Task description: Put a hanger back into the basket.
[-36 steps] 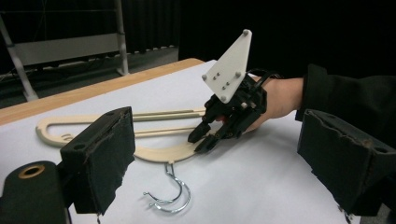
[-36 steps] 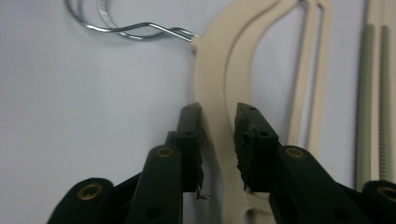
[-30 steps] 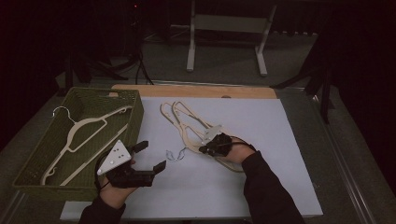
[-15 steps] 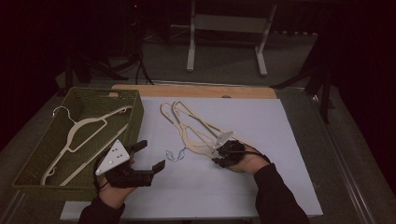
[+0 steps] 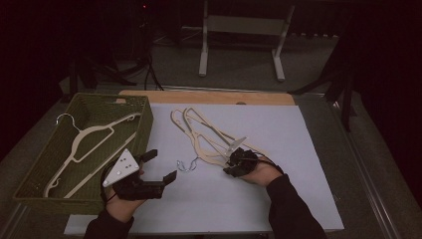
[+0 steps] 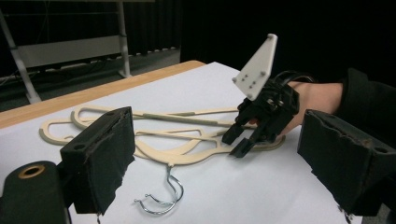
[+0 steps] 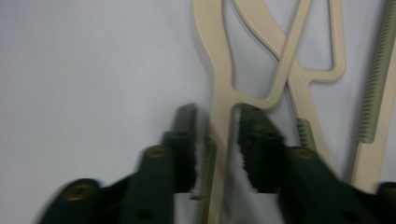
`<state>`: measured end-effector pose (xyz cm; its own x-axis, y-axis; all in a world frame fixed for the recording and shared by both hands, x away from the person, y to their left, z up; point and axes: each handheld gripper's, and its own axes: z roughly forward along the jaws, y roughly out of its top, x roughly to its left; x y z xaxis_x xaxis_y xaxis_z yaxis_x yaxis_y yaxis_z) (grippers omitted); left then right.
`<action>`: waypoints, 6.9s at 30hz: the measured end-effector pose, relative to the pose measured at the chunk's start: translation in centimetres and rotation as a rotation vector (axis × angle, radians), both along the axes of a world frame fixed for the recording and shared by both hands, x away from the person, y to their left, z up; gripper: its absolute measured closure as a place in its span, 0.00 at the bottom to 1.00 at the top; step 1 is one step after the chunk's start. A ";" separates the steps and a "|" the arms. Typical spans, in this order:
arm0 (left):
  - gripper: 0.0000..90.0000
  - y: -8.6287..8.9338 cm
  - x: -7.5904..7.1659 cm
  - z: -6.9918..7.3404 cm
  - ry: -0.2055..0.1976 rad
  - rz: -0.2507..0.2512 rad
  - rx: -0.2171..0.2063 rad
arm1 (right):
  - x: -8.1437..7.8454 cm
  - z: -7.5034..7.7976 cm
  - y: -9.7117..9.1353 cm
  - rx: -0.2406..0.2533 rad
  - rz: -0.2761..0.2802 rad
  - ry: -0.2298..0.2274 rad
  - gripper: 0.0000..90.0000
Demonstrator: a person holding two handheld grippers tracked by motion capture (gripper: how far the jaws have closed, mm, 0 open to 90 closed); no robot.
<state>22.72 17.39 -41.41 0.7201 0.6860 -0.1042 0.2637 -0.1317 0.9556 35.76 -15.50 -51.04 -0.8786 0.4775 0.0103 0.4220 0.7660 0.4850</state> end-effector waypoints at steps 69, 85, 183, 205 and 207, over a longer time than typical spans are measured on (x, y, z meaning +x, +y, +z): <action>0.16 -4.2 0.9 -4.9 -0.024 -0.193 0.215 | -5.5 8.0 -9.6 0.326 0.249 0.113 0.90; 0.18 -6.7 1.9 -7.2 -0.087 -0.240 0.383 | -6.1 8.7 -9.0 0.332 0.319 0.144 0.90; 0.98 7.6 0.4 8.3 0.025 -0.045 0.135 | -7.5 4.5 -13.4 0.549 -0.111 -0.115 0.22; 0.98 19.7 3.9 6.1 0.095 0.240 0.231 | -7.6 3.0 -13.1 0.557 -0.125 -0.083 0.23; 0.98 20.7 4.1 5.8 0.094 0.252 0.231 | -7.6 2.9 -13.1 0.554 -0.125 -0.081 0.23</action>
